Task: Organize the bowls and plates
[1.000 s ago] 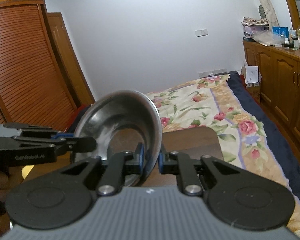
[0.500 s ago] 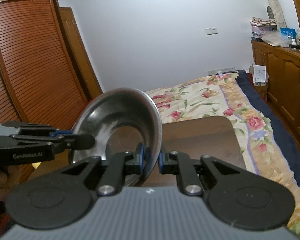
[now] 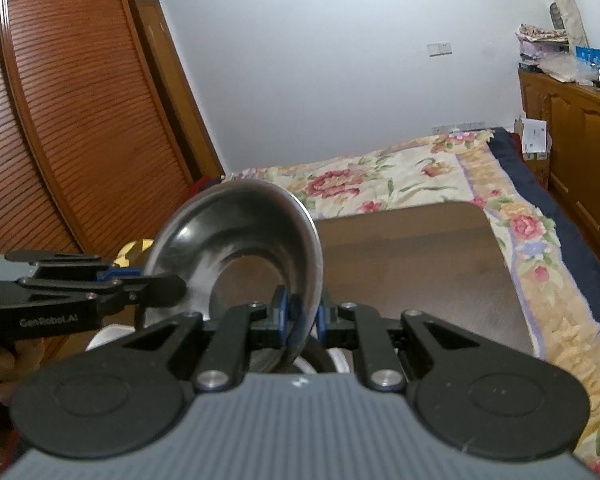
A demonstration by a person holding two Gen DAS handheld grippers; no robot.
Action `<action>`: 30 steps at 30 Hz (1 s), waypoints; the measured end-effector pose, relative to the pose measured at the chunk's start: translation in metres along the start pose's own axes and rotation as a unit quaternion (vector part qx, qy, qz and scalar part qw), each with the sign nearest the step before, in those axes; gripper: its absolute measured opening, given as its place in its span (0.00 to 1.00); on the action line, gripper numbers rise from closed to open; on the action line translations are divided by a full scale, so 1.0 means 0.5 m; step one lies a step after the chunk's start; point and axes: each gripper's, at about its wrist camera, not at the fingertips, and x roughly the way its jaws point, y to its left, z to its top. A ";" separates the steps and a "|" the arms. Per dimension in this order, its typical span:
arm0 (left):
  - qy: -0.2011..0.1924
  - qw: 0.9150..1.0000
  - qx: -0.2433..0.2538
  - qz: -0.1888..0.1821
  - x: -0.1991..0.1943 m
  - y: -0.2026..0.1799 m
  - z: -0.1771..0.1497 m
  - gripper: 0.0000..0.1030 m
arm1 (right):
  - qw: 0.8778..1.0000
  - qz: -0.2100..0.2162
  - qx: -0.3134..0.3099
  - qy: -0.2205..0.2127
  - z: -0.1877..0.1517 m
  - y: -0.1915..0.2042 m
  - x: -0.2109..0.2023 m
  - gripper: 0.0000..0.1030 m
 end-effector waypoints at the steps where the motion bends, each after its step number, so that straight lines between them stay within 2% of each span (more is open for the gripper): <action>1: 0.003 1.000 -0.002 0.001 0.003 0.000 -0.012 0.16 | 1.000 -0.001 -0.001 0.003 -0.006 0.002 0.003 0.16; 9: 0.017 1.000 -0.020 -0.003 0.006 0.002 -0.077 0.17 | 1.000 -0.005 -0.006 0.023 -0.051 0.015 0.010 0.16; 16: 0.025 1.000 -0.016 0.005 0.004 -0.011 -0.120 0.18 | 1.000 -0.008 -0.012 0.027 -0.079 0.026 0.007 0.16; 21: 0.029 0.999 -0.025 0.005 0.004 -0.010 -0.133 0.19 | 0.999 -0.010 -0.024 0.024 -0.093 0.037 0.004 0.16; 30: 0.019 0.999 -0.005 0.026 0.011 -0.021 -0.139 0.20 | 0.999 -0.020 -0.046 0.021 -0.097 0.042 0.017 0.16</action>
